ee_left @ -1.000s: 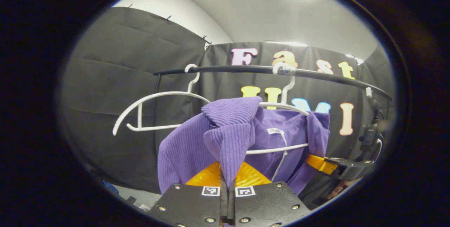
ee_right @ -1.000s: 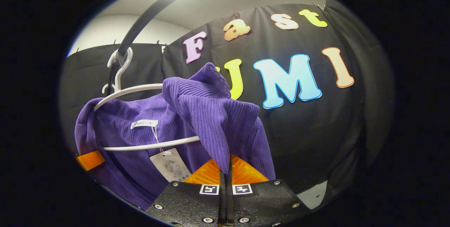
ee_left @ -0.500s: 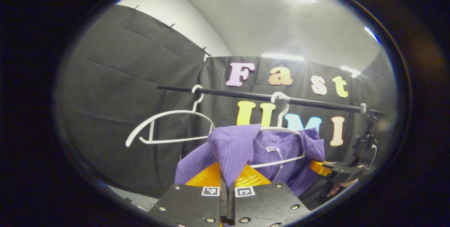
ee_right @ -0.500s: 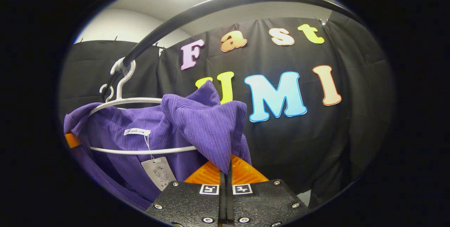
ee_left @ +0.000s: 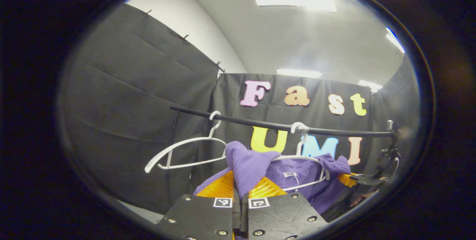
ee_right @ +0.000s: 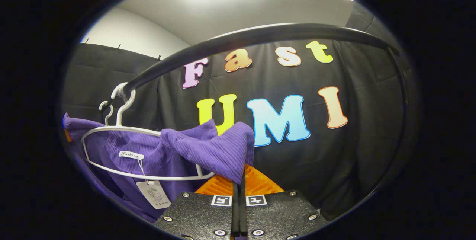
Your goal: Grasp the clothes on the hanger with both hands and then place them into the laundry hamper below.
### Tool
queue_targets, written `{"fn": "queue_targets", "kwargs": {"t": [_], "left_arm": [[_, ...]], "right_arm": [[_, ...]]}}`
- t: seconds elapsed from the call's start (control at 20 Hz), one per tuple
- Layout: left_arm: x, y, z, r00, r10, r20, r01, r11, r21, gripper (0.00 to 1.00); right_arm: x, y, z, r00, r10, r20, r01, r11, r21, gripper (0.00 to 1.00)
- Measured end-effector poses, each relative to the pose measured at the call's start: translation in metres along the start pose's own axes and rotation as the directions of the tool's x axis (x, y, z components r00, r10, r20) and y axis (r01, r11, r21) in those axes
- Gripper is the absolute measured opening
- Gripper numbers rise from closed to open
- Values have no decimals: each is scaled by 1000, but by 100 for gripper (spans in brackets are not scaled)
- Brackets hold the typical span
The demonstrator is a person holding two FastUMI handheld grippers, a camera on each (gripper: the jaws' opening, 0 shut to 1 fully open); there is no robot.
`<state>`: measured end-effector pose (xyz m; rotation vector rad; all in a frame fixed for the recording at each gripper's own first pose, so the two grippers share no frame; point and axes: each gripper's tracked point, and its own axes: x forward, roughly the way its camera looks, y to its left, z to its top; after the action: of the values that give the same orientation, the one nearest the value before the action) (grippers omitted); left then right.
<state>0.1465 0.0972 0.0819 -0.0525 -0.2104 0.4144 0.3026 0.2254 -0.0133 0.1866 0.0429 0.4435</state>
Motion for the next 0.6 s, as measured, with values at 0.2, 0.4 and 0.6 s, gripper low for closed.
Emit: {"fn": "queue_targets", "kwargs": {"t": [0.2,0.4,0.6], "left_arm": [[-1,36,25,998,42,51,-41,999,-8,1],[8,59,34,996,66,64,-67,998,19,1],[21,78,37,995,67,74,-73,995,72,0]], "right_arm": [[-5,-6,15,998,-25,58,26,999,-22,0],[-3,-12,23,994,-42,99,49,996,-71,0],[-6,-11,28,992,-46,115,57,994,-96,0]]}}
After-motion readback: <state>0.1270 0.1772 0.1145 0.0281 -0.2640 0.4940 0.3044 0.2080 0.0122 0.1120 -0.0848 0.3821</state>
